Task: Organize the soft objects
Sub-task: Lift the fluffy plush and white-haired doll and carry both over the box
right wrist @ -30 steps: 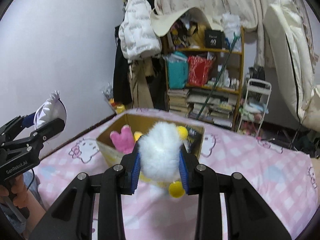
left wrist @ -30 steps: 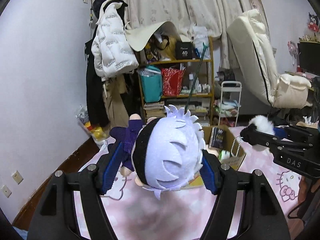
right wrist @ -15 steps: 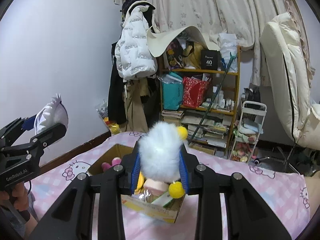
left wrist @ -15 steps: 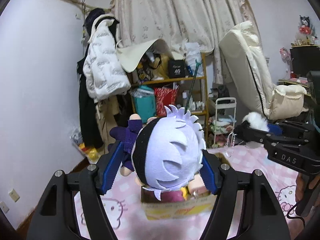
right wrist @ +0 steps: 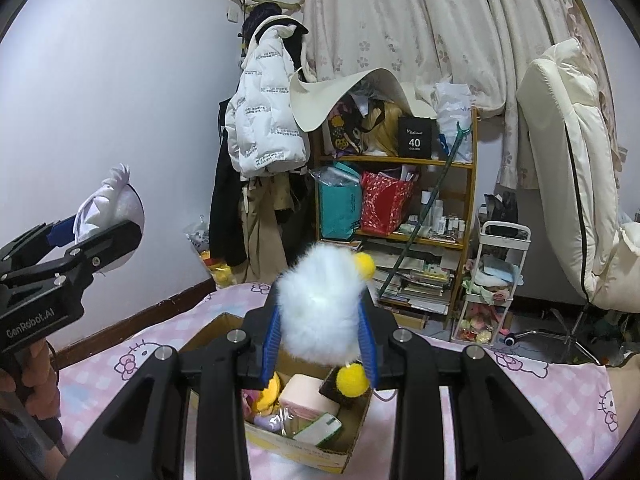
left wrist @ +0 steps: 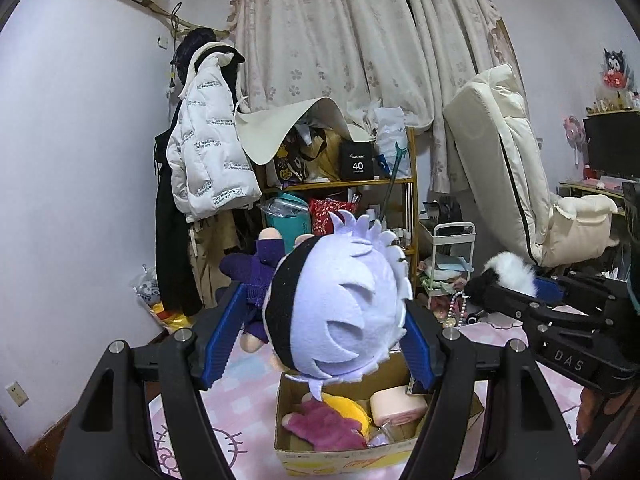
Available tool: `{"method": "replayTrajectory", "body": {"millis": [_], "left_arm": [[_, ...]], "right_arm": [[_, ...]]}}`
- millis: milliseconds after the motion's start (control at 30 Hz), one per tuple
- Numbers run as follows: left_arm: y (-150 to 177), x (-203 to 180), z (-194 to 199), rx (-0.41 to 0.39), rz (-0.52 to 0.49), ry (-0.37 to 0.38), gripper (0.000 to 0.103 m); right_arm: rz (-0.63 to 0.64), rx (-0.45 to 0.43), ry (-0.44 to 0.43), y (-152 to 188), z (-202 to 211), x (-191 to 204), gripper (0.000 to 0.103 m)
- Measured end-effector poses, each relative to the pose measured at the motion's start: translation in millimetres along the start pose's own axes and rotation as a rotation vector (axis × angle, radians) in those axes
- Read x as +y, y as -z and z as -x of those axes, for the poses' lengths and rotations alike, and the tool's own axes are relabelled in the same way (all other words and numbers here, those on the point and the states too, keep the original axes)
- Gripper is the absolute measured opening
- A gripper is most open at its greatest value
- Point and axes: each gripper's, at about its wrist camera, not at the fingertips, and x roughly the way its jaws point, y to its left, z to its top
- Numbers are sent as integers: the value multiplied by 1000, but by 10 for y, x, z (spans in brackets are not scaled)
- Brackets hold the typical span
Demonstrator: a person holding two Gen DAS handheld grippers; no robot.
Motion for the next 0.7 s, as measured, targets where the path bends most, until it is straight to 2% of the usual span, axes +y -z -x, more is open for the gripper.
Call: {"method": "replayTrajectory", "body": {"millis": [233,700], "left_arm": [[165,-37,-102,23,-7,5,71],[535,-14,-453,131,7,12,71]], "right_arm": [[-2,-7,4,11,-25,12,35],[-27,58,0,206,-407,30,35]]}}
